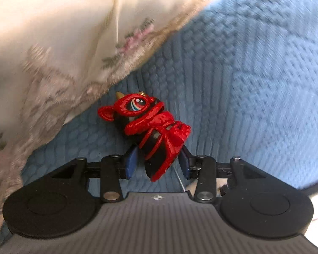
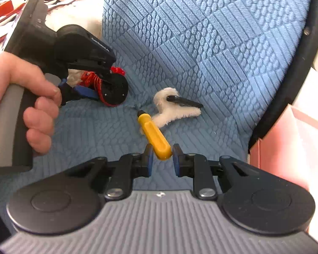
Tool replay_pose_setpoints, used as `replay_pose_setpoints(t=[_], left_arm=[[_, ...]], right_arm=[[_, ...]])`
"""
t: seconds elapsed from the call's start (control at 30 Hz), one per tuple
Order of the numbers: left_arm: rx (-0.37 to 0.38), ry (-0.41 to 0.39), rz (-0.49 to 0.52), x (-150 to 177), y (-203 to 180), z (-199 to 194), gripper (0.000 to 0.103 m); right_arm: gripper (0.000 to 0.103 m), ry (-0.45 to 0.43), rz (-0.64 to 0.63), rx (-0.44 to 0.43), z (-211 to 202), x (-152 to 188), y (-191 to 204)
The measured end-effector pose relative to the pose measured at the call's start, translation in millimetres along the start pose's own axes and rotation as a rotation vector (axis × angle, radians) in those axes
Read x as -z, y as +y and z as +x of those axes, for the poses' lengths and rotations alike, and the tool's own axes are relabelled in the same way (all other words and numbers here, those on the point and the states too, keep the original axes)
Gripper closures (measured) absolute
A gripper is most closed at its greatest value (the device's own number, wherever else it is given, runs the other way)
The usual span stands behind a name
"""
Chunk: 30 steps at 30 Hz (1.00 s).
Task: Organize rigid objects
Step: 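Grasp the red toy figure with left tool while right tool reaches the yellow screwdriver, then grasp the yellow screwdriver handle with right tool while left tool lifts the red toy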
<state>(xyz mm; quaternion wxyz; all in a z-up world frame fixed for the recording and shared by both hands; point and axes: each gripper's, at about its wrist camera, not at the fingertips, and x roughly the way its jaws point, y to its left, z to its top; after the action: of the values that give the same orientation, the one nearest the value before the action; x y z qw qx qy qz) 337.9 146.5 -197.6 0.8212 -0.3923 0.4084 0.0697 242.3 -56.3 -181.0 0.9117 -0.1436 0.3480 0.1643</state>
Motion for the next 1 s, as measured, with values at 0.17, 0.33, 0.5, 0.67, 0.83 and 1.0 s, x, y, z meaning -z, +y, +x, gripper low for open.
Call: replay_pose_setpoints(t=[0.17, 0.33, 0.5, 0.67, 0.83, 1.0], left_arm=[[-0.025, 0.002, 0.090, 36.8, -2.1, -21.6, 0.056], [-0.024, 0.029, 0.153, 65.9, 0.3, -38.0, 0.057], [-0.052, 0.022, 0.255, 97.8, -3.8, -53.7, 0.057], [-0.074, 0.027, 0.361, 126.4, 3.2, -75.0, 0.057], [-0.105, 0.026, 0.472, 149.5, 5.6, -82.0, 0.057], [-0.104, 0.039, 0.543, 167.1, 0.8, -91.7, 0.060]], right_arm=[[0.081, 0.014, 0.028, 0.012, -21.3, 20.6, 0.4], [0.081, 0.027, 0.063, 0.021, -42.4, 41.0, 3.4], [0.081, 0.029, 0.055, 0.028, -62.5, 59.7, 9.2], [0.081, 0.033, 0.080, 0.029, -77.7, 82.1, 11.1], [0.081, 0.047, 0.100, 0.019, -86.0, 102.5, 12.3], [0.082, 0.059, 0.125, -0.007, -91.5, 120.2, 10.2]])
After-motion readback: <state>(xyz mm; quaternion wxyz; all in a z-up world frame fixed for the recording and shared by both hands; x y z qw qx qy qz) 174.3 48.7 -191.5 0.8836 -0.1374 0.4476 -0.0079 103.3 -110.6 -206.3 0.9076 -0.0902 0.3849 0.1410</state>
